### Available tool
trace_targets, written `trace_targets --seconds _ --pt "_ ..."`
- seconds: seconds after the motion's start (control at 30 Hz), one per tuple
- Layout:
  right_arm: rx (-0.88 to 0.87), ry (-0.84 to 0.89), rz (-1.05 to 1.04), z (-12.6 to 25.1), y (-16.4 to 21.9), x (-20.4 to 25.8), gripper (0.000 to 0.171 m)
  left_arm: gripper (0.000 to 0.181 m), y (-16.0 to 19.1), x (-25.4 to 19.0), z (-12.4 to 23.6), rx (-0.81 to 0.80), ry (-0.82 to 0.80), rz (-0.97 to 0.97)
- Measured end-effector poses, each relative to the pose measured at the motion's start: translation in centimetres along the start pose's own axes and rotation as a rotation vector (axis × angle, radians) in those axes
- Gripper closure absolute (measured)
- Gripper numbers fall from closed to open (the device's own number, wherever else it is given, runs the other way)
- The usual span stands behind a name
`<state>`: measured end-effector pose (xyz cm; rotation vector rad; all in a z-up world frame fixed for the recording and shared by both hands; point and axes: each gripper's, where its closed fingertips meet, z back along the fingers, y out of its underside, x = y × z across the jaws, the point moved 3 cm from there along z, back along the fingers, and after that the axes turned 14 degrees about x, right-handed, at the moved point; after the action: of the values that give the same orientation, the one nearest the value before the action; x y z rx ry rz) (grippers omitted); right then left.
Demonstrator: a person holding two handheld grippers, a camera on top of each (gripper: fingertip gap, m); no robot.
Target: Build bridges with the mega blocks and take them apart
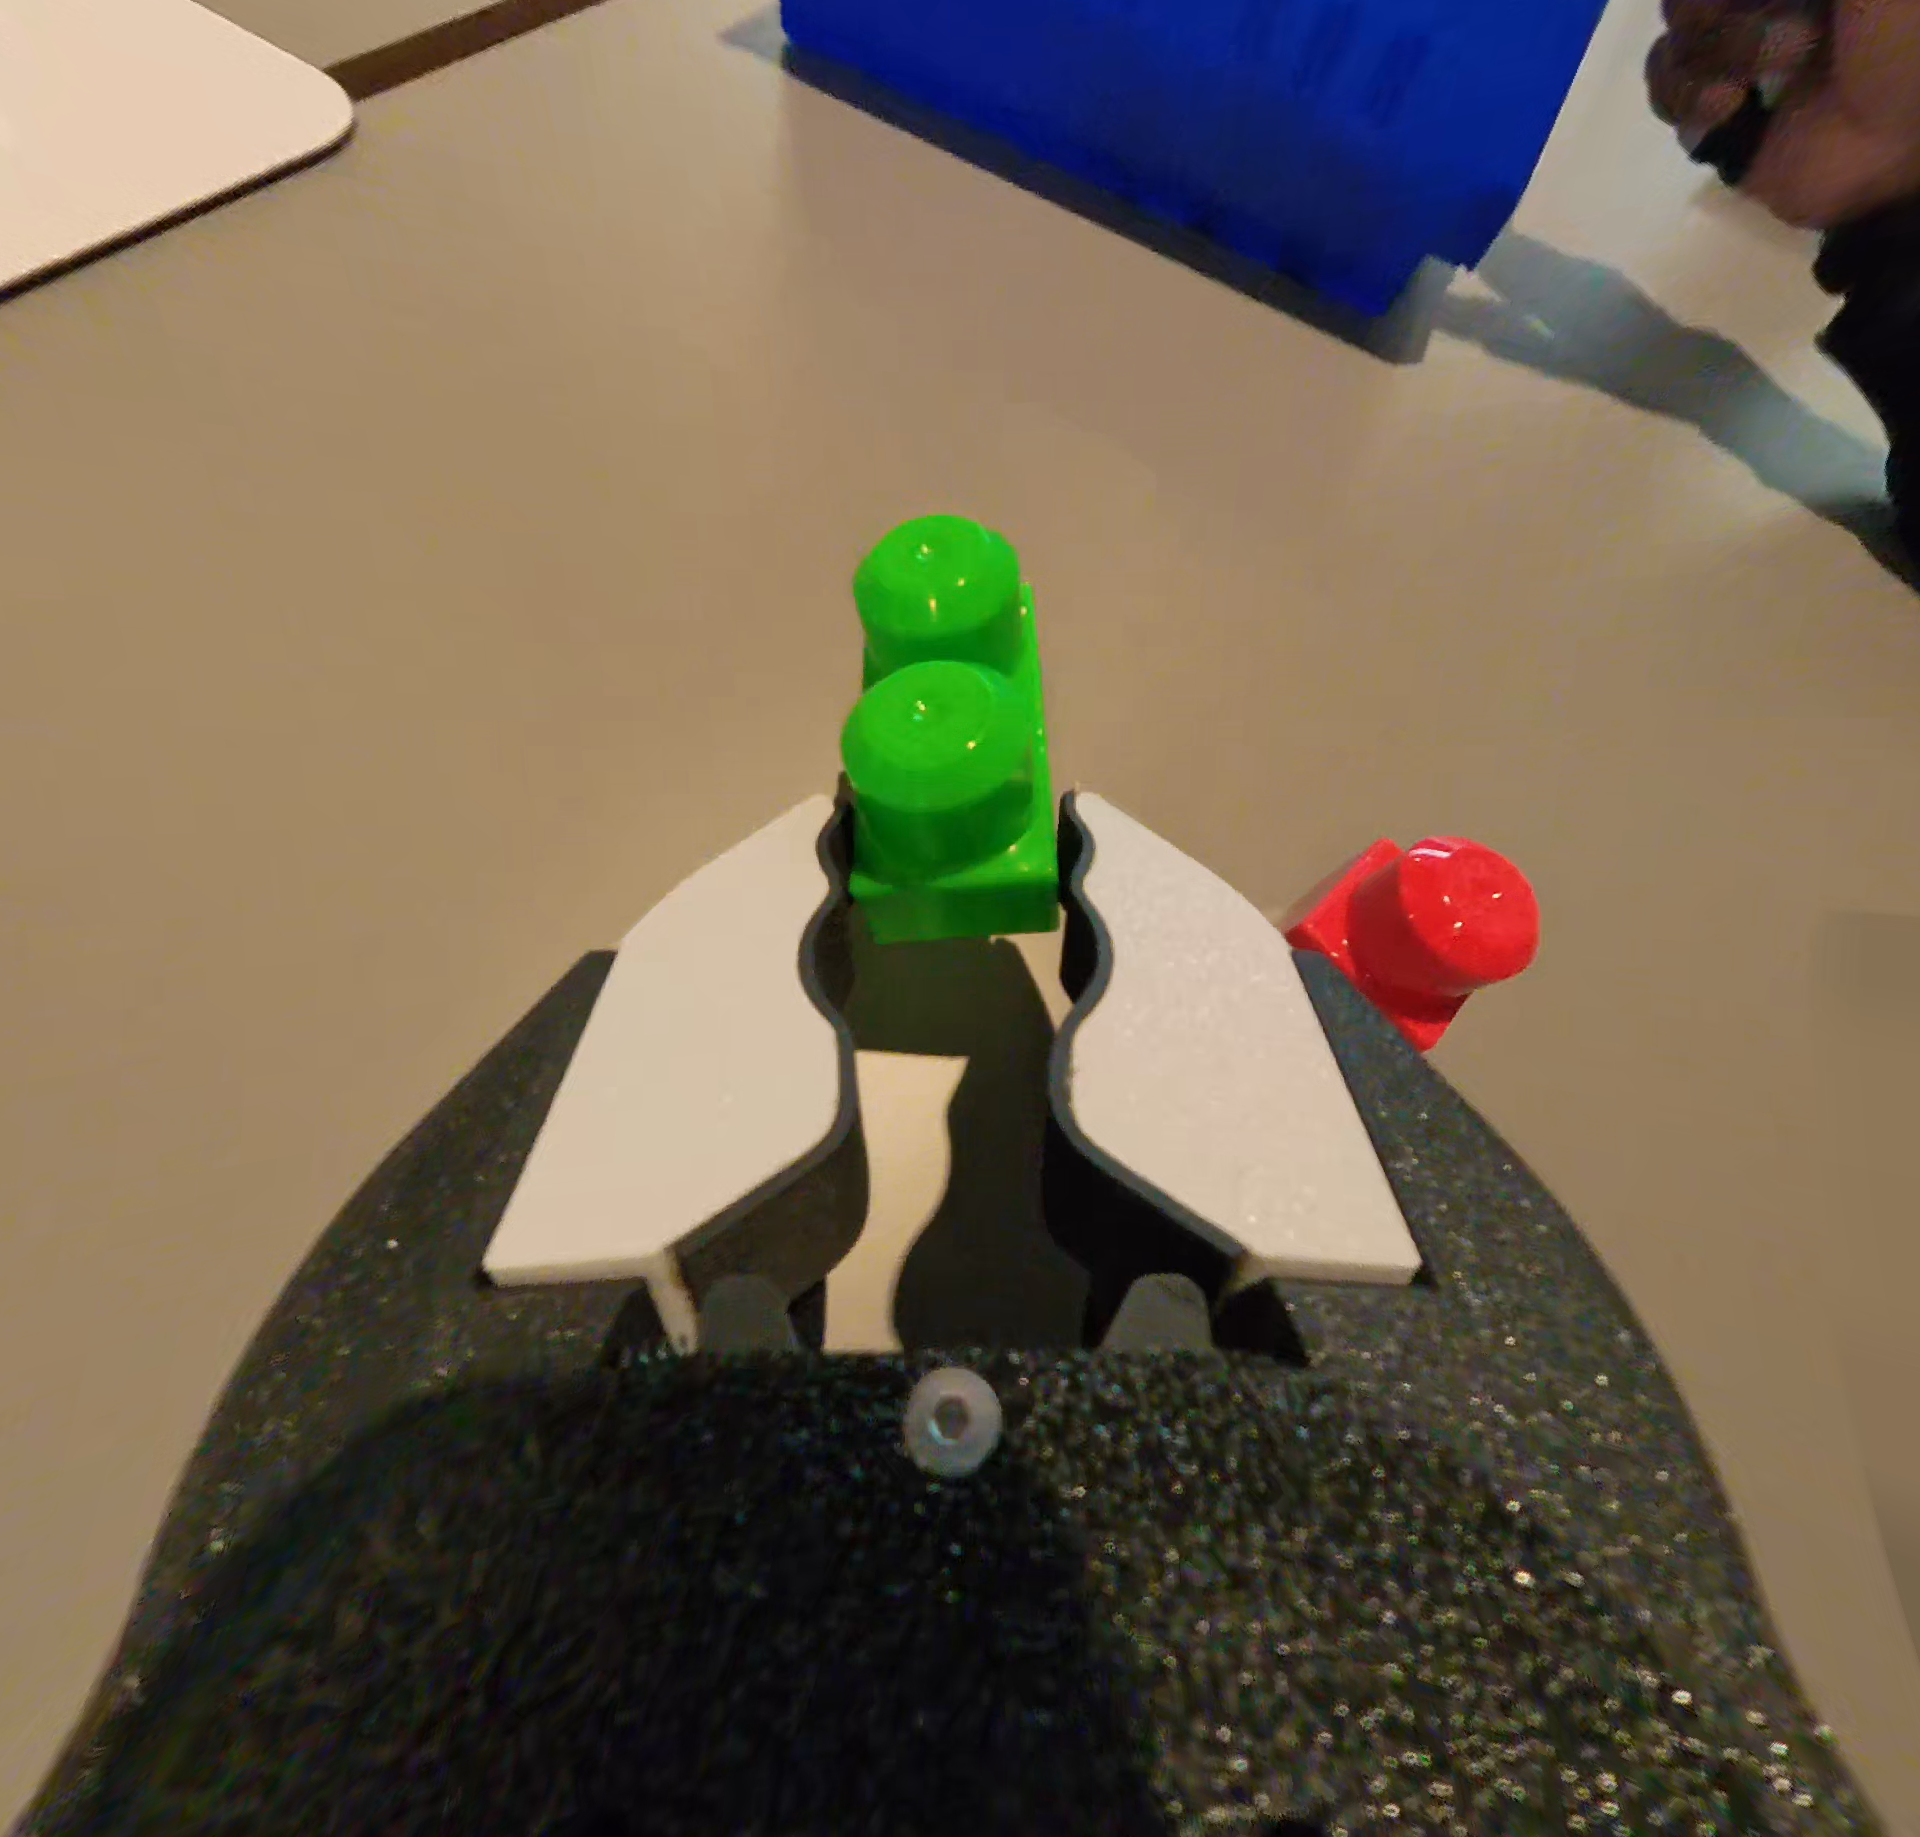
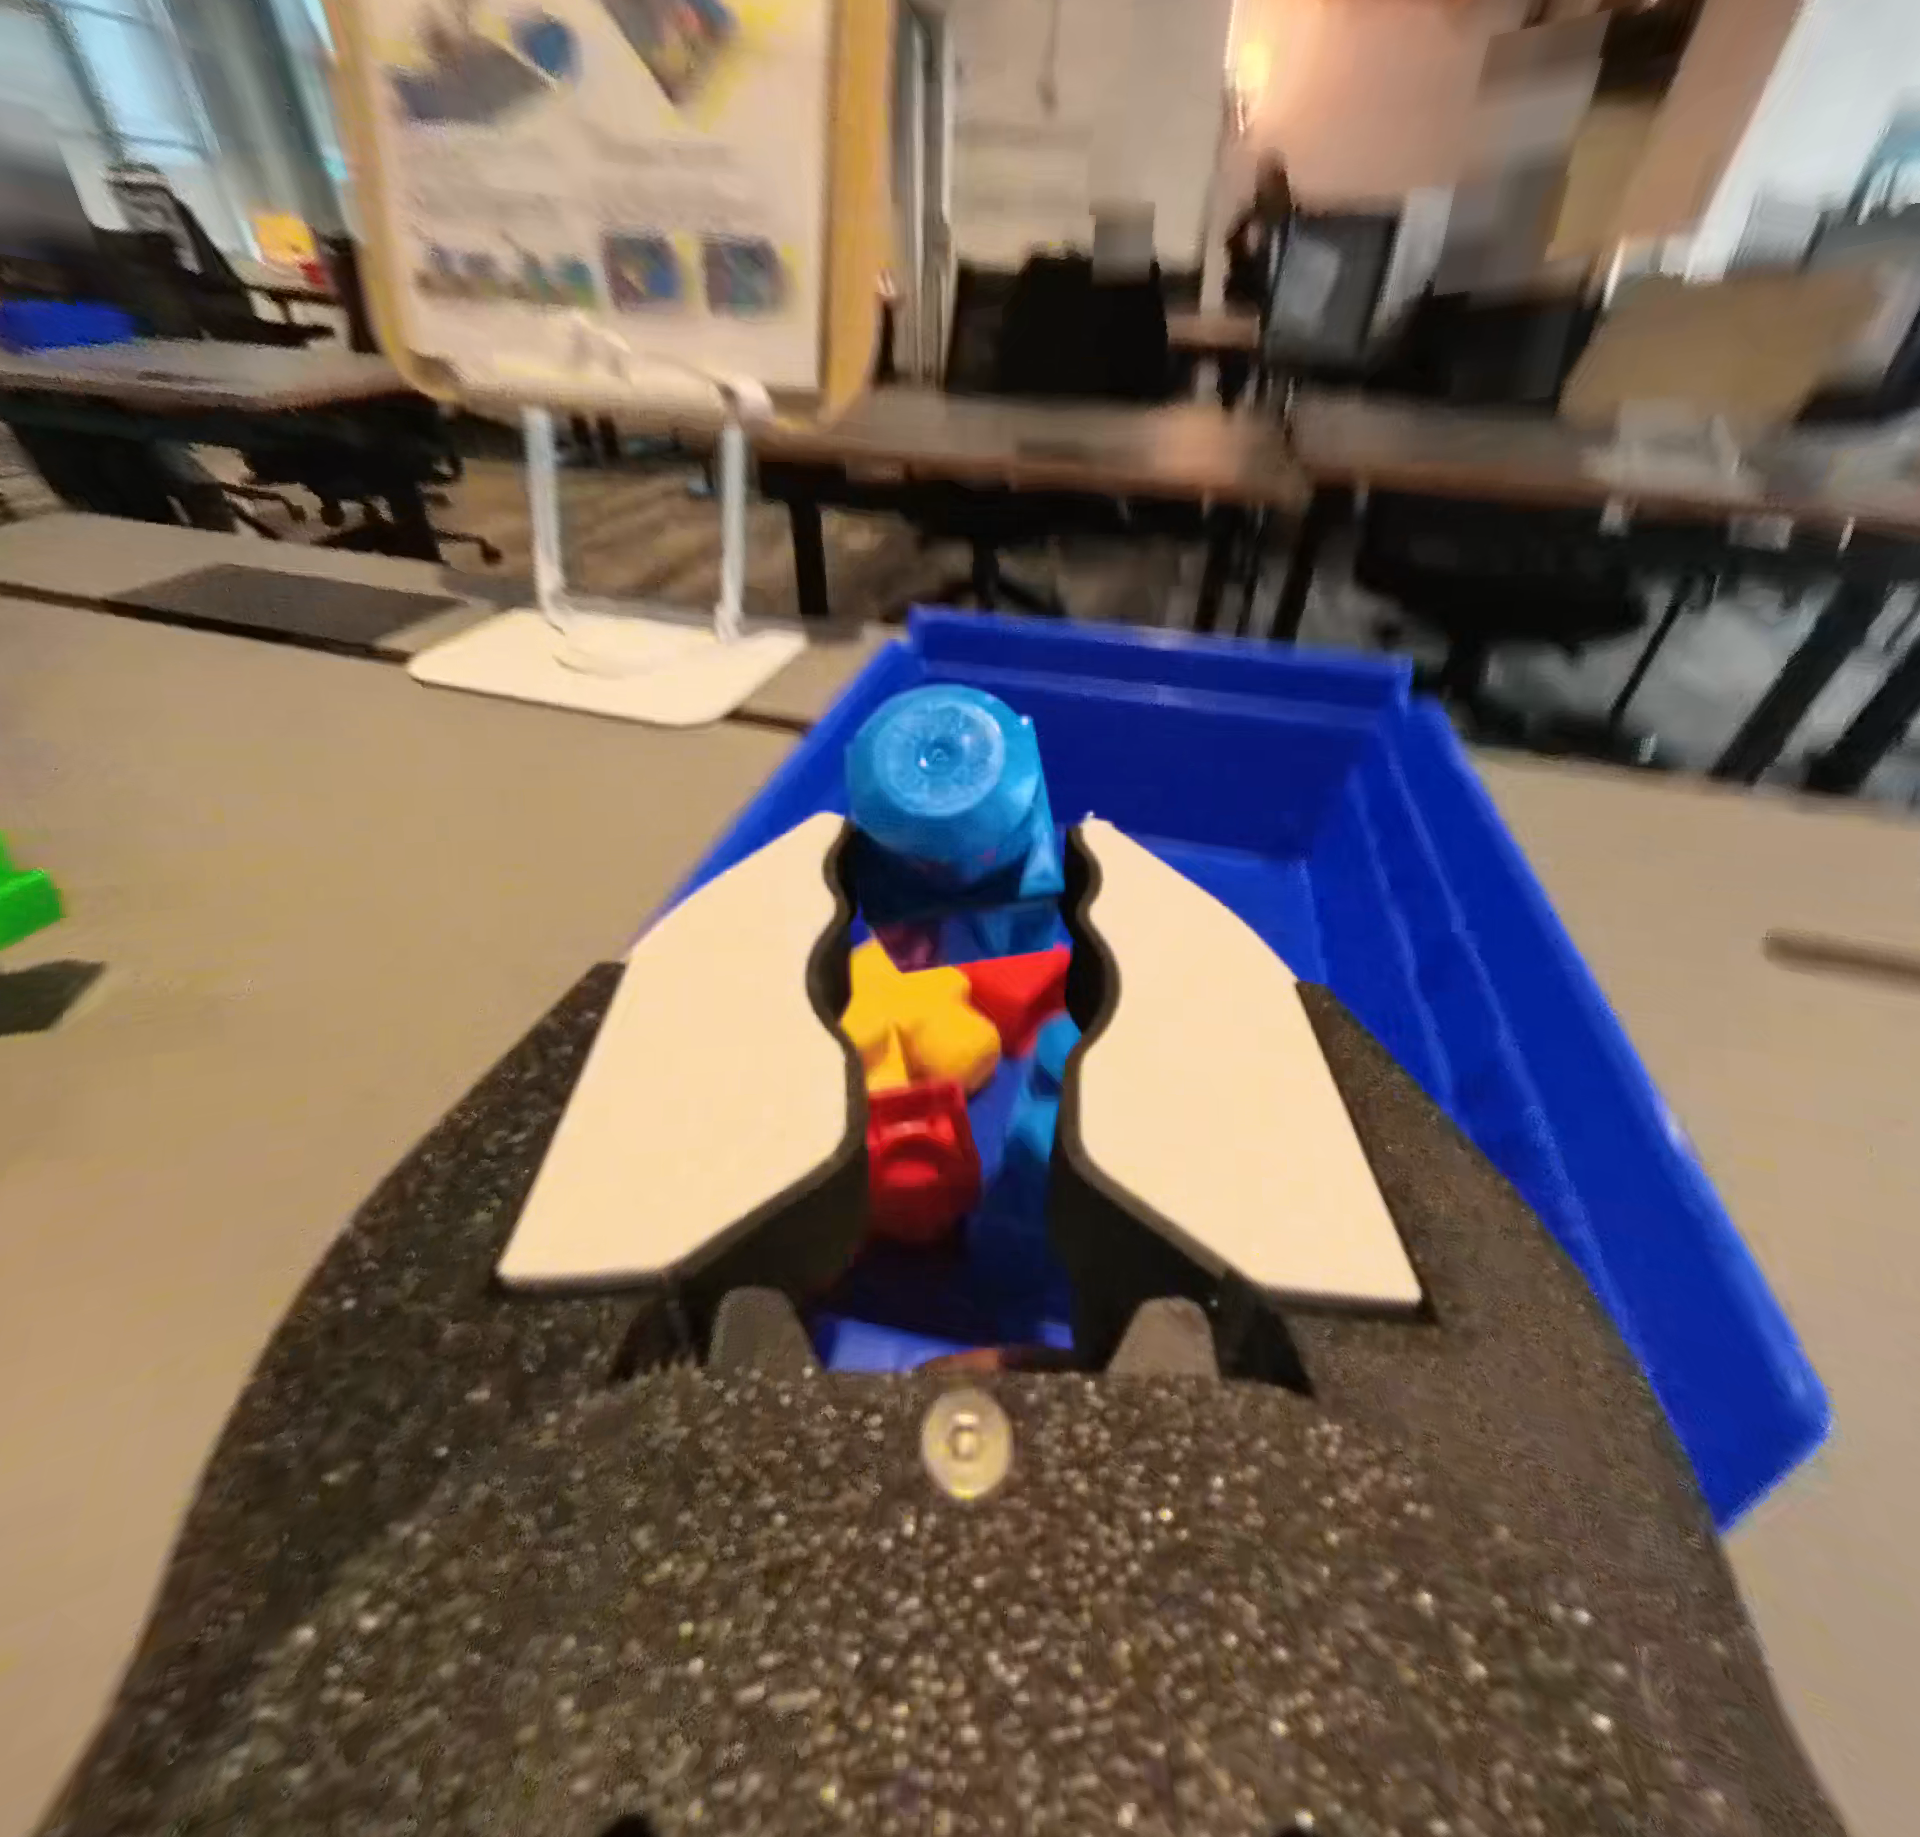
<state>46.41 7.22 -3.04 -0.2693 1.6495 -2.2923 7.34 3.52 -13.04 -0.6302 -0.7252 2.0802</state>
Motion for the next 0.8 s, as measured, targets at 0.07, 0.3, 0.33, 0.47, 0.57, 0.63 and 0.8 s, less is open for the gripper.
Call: trace_targets --seconds 0.07,0.3,0.33,0.47,0.57,0.63,0.8 --pt "0.118 -0.017 -0.089 -1.4 2.0 -1.2 0.133 0.145 0.1 -0.3 -0.3 0.02 0.0 -0.016" --pt "0.284 0.07 -0.021 -3.3 4.1 -0.6 0.122 0.145 -0.1 -0.7 -0.2 0.016 0.009 -0.033" --pt "0.244 0.089 0.004 -2.9 3.3 -0.3 0.121 0.145 -0.3 -0.8 0.0 0.001 0.006 -0.037" --pt "-0.068 0.04 0.147 0.1 -1.2 3.2 0.121 0.145 -1.8 -2.2 1.5 -0.114 0.037 -0.119" --pt "-0.309 -0.274 0.305 3.1 -3.2 10.1 0.133 0.145 -2.7 -4.7 2.3 -0.187 0.114 -0.256" --pt "-0.328 -0.54 0.361 4.0 -2.8 15.0 0.136 0.145 -2.8 -6.7 2.4 -0.194 0.18 -0.358" --pt "-0.074 -0.84 0.437 1.7 1.2 23.6 0.117 0.145 -2.2 -9.7 1.3 -0.158 0.246 -0.508"
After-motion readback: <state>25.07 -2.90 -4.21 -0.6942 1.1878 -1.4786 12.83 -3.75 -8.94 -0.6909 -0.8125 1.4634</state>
